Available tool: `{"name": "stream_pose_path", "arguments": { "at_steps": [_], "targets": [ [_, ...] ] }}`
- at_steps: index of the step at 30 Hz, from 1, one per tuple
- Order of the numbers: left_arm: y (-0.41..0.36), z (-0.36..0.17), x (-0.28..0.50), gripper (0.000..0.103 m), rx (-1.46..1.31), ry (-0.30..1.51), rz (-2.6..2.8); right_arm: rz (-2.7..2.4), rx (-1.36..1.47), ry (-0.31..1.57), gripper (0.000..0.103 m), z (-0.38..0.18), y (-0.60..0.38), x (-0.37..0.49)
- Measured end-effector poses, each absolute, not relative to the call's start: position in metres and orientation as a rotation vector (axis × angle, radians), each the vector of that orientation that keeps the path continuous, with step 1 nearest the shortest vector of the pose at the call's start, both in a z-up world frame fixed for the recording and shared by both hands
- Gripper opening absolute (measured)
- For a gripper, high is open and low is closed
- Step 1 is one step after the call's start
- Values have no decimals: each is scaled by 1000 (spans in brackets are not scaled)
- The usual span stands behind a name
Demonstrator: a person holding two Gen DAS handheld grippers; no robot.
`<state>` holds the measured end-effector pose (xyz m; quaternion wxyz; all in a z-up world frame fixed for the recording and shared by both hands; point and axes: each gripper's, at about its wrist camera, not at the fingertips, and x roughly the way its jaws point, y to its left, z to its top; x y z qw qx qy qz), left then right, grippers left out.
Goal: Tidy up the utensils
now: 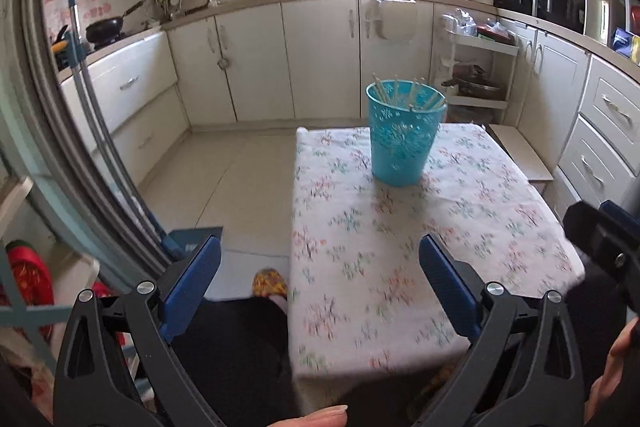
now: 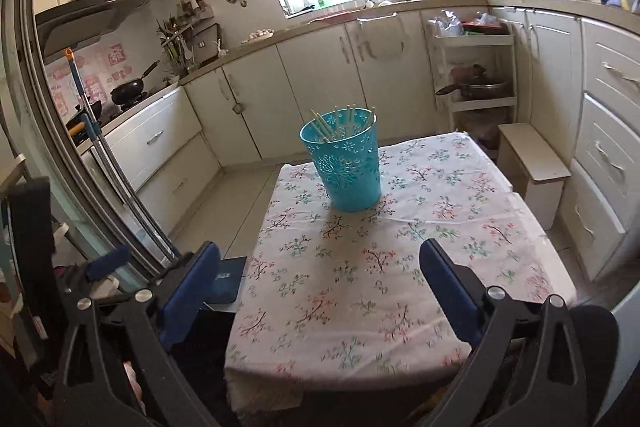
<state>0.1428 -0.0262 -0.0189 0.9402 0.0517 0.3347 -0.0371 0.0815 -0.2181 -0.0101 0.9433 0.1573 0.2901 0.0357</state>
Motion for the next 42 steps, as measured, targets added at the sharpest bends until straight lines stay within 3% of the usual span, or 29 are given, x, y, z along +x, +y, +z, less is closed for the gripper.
{"name": "stream_pose_path", "arguments": {
  "at_steps": [16,42],
  "targets": [
    [-13,0,36,95,128,661,-54,53,260,541,95,4,-189,-31],
    [1,13,6,95,109,613,-59,74,226,490,96,13,-174,-58]
  ]
}}
